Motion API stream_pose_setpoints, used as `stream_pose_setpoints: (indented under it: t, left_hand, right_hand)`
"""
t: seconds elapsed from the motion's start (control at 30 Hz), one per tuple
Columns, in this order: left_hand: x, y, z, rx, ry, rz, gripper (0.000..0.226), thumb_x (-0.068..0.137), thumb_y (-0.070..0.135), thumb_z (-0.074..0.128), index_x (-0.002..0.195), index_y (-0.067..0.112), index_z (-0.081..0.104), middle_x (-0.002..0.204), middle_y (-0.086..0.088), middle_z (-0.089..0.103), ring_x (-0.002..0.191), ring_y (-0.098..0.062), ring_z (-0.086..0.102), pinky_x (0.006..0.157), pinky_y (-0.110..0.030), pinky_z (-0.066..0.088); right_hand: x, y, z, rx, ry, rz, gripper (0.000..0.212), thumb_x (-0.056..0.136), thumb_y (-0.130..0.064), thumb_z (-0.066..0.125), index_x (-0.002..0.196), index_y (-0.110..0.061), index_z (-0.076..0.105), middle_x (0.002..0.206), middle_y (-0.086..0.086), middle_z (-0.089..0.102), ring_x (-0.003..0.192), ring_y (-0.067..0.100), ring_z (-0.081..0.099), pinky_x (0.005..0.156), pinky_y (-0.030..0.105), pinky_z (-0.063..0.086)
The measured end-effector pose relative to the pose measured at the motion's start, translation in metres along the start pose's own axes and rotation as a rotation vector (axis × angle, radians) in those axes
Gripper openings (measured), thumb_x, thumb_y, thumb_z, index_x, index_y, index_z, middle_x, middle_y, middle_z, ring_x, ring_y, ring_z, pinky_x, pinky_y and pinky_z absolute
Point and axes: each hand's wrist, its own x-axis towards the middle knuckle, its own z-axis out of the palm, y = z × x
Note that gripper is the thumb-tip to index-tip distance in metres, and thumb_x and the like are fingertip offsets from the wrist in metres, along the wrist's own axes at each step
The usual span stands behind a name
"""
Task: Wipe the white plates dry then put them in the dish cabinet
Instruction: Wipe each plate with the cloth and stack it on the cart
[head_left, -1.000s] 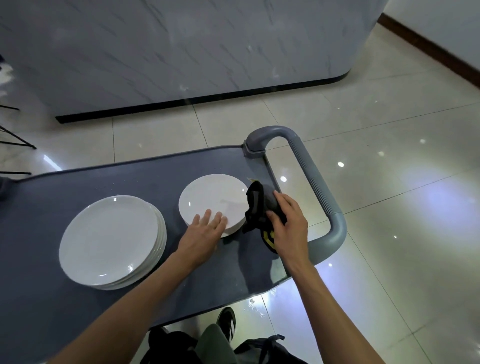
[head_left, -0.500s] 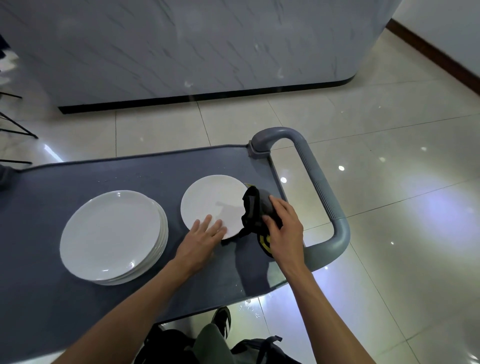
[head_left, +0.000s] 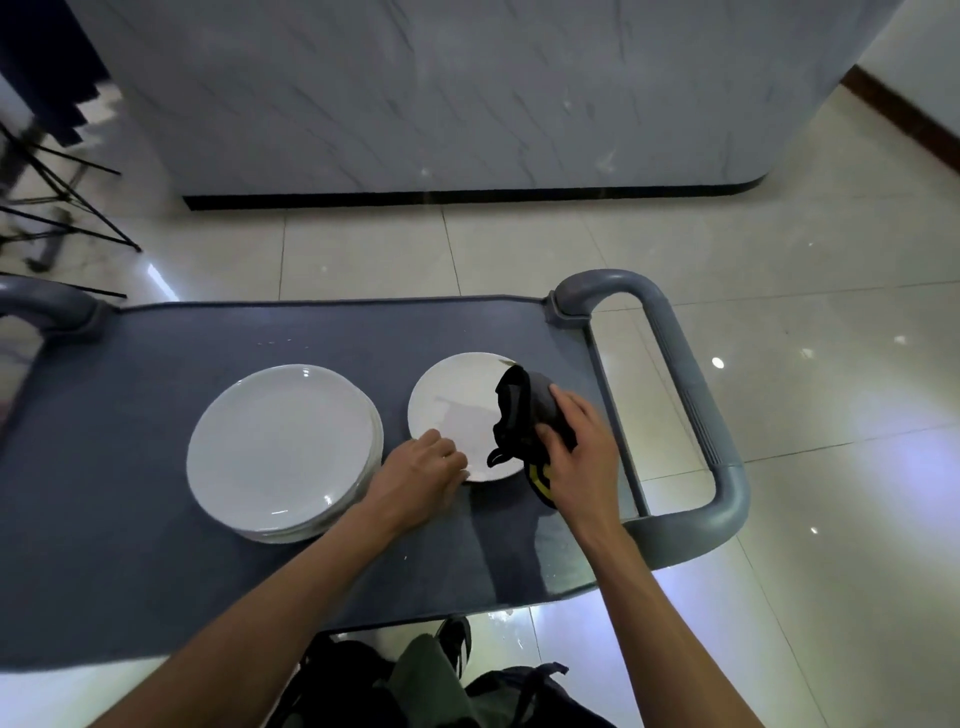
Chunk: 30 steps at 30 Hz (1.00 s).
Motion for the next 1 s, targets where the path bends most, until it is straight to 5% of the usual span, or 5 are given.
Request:
stream_pose_setpoints:
  t: [0.13,0.3,0.5,0.67,1.0]
  left_hand:
    - [-0.015,-0.011,-0.026,-0.039,0.173,-0.077,0.013,0.086,0.015,0.07,0.074,0.01,0.068,0.073,-0.005,0.064,0.073,-0.029,0.061,0.052,-0.04,0.05]
    - [-0.048,-0.039,-0.064,-0.034,0.346,-0.175,0.003,0.082,0.009,0.075,0.079,0.009,0.074,0.076,-0.004,0.069,0.073,-0.028,0.061,0.055,-0.041,0.051]
    - [-0.097,-0.091,-0.099,-0.101,0.525,-0.495,0.007,0.083,0.008,0.077,0.085,0.014,0.074,0.085,0.003,0.072,0.084,-0.023,0.062,0.068,-0.036,0.051]
    - [-0.141,-0.139,-0.104,-0.311,0.441,-0.998,0.009,0.087,0.023,0.073,0.095,0.02,0.074,0.094,0.007,0.069,0.092,-0.02,0.06,0.075,-0.032,0.046]
    - [-0.156,-0.156,-0.093,-0.53,0.326,-1.192,0.023,0.076,0.041,0.079,0.09,0.027,0.068,0.089,0.009,0.07,0.084,-0.016,0.065,0.077,-0.035,0.054]
  right_hand:
    - [0.008,-0.02,0.017,0.026,-0.012,-0.044,0.047,0.092,-0.005,0.067,0.138,-0.015,0.059,0.133,-0.002,0.059,0.12,0.008,0.053,0.104,0.011,0.038]
    - [0.016,-0.053,0.049,0.061,-0.089,-0.101,0.048,0.092,-0.004,0.066,0.138,-0.015,0.059,0.136,-0.001,0.059,0.126,0.014,0.052,0.11,0.028,0.04]
    - [0.015,-0.107,0.099,0.061,-0.183,-0.209,0.047,0.089,-0.001,0.068,0.135,-0.01,0.061,0.133,0.002,0.061,0.117,0.004,0.05,0.101,0.001,0.028]
    - [0.011,-0.154,0.14,0.116,-0.306,-0.265,0.047,0.09,-0.003,0.066,0.136,-0.014,0.06,0.133,-0.004,0.06,0.118,0.006,0.054,0.098,0.005,0.034]
    - [-0.009,-0.181,0.198,-0.111,-0.491,-0.378,0.046,0.094,-0.003,0.062,0.138,-0.015,0.06,0.141,0.003,0.056,0.13,0.023,0.05,0.111,0.036,0.04]
